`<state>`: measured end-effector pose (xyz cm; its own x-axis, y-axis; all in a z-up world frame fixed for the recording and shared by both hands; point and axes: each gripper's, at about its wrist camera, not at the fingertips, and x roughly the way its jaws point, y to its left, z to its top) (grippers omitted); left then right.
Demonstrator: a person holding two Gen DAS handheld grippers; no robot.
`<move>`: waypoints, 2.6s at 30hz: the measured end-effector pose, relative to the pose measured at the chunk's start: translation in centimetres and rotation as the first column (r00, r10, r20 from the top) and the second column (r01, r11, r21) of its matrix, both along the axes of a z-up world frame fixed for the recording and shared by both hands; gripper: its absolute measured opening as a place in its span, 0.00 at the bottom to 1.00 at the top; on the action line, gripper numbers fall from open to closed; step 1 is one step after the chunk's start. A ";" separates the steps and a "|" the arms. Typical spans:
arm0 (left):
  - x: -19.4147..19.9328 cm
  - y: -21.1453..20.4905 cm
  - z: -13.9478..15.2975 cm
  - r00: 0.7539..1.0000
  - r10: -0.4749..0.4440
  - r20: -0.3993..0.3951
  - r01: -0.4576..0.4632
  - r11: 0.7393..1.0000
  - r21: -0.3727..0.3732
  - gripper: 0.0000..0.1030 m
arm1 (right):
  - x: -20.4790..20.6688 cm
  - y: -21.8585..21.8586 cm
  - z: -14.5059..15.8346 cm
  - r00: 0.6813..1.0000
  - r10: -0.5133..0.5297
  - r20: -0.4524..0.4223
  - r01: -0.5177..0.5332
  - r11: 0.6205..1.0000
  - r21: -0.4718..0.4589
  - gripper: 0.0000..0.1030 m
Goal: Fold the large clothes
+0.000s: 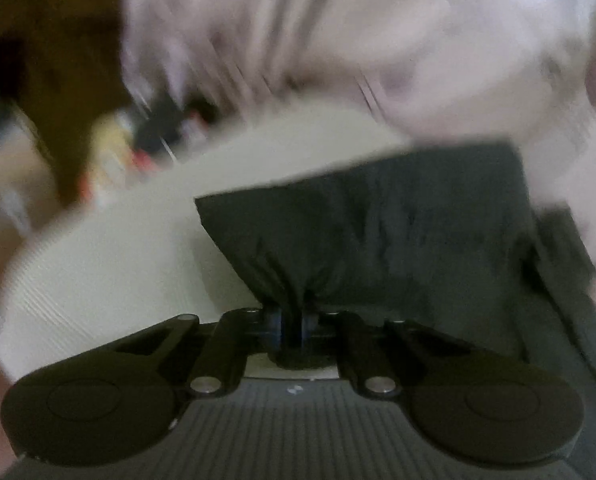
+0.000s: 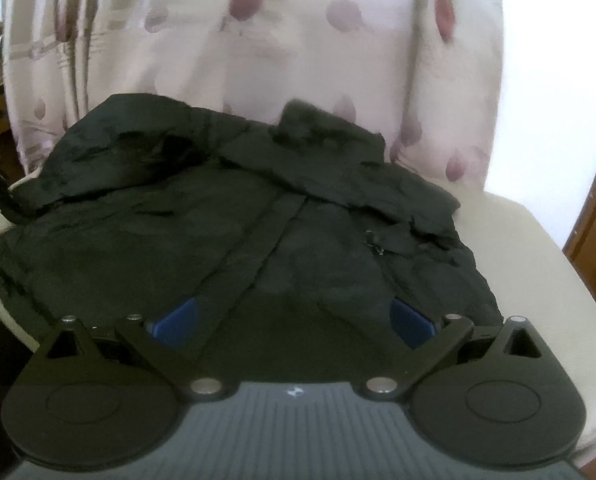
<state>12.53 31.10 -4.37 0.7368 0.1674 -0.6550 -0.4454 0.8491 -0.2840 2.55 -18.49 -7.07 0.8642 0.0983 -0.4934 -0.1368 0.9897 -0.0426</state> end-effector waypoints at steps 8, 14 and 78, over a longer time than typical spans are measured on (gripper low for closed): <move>-0.2 1.8 2.5 0.993 0.114 0.036 -0.118 0.984 0.131 0.14 | 2.0 -1.6 0.4 1.000 -0.006 -0.006 0.006 0.998 0.055 1.00; -3.1 -1.9 3.0 0.975 0.154 0.158 -0.178 0.972 0.150 0.91 | 4.7 -1.2 2.1 0.998 0.035 0.045 -0.035 0.999 0.000 1.00; -2.6 -16.5 -2.0 0.985 -0.141 0.099 0.104 0.944 0.314 1.00 | -3.1 -32.5 -14.9 0.722 -0.673 -0.158 0.512 0.367 0.777 0.67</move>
